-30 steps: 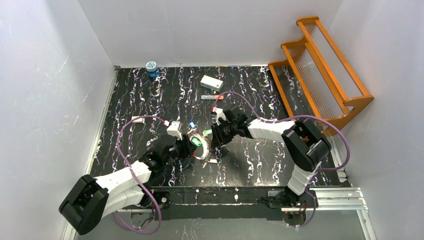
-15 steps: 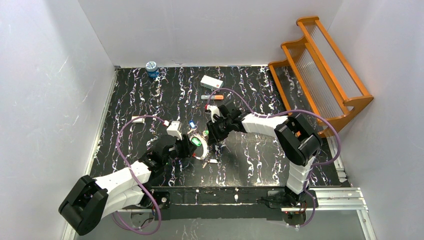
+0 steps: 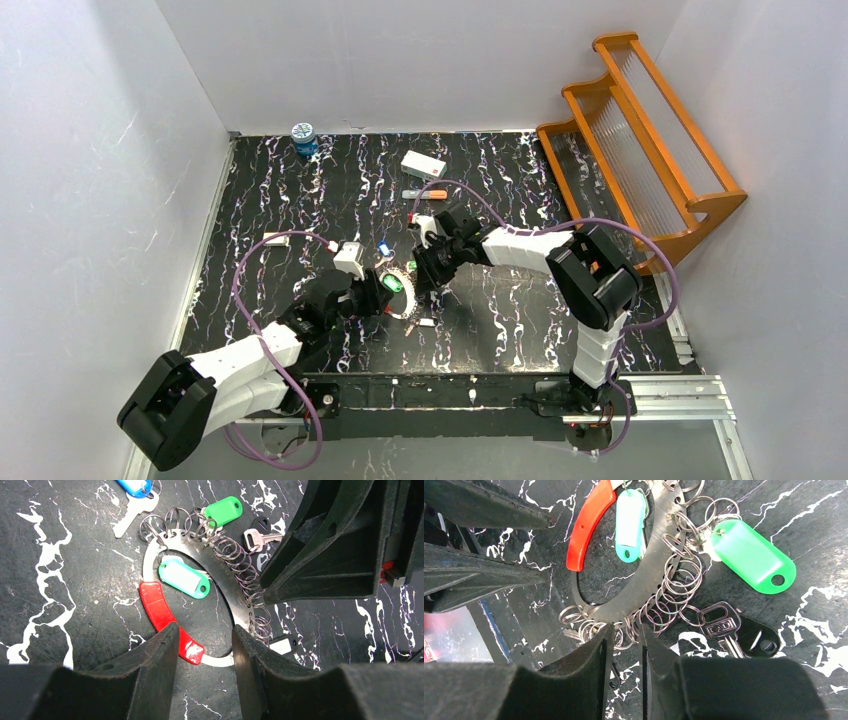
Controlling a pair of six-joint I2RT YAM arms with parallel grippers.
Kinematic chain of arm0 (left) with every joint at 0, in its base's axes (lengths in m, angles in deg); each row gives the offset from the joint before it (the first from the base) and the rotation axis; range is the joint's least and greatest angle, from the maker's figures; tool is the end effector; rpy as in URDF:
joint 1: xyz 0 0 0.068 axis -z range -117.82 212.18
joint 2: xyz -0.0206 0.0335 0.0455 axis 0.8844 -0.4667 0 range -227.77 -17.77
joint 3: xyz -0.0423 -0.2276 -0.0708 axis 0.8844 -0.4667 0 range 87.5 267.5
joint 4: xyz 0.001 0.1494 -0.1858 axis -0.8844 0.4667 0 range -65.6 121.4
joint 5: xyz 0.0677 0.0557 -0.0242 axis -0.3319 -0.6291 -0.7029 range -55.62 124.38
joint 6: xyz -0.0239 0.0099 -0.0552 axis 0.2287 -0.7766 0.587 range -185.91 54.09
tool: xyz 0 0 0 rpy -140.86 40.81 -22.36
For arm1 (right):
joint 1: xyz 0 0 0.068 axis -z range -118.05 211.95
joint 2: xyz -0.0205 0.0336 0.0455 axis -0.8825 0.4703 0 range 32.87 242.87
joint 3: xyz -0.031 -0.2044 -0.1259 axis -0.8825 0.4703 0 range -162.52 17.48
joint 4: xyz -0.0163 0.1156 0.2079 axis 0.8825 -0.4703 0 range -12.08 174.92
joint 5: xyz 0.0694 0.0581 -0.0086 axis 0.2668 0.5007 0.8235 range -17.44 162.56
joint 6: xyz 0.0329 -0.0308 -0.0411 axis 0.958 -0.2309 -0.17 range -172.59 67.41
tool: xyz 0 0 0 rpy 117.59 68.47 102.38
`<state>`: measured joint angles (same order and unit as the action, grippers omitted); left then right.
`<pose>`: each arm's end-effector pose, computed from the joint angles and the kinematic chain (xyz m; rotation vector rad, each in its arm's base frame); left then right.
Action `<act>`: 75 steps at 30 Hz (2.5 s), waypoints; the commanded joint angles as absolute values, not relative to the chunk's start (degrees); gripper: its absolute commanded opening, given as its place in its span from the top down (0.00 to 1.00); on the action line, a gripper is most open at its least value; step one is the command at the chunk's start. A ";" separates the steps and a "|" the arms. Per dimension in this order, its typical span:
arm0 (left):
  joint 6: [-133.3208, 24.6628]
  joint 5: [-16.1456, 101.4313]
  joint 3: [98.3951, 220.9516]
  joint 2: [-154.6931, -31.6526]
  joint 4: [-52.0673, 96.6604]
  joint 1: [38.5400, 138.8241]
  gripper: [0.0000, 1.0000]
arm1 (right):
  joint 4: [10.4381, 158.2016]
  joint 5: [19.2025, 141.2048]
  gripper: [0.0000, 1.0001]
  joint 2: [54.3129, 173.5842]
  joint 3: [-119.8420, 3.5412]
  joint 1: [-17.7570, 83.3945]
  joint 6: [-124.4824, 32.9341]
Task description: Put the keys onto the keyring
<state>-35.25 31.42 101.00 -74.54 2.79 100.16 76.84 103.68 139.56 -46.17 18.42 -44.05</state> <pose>0.1634 -0.1245 0.1563 0.0937 2.0200 -0.7306 0.2446 0.2648 0.1413 -1.0140 2.3761 1.0417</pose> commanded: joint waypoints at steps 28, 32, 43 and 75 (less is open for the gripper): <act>-40.20 31.89 103.49 -70.87 5.12 99.95 0.58 | 84.34 107.46 0.99 130.65 -42.17 17.82 -48.07; -42.59 33.96 103.65 -68.63 4.04 99.97 0.55 | 91.12 107.59 0.99 125.87 -38.60 17.76 -48.75; -45.96 41.96 101.39 -68.57 -4.98 99.95 0.58 | 112.73 109.69 0.99 116.33 -26.07 17.81 -49.83; -54.72 48.70 92.98 -67.36 -28.26 103.79 0.52 | 148.82 113.26 0.99 111.70 -8.97 18.43 -41.15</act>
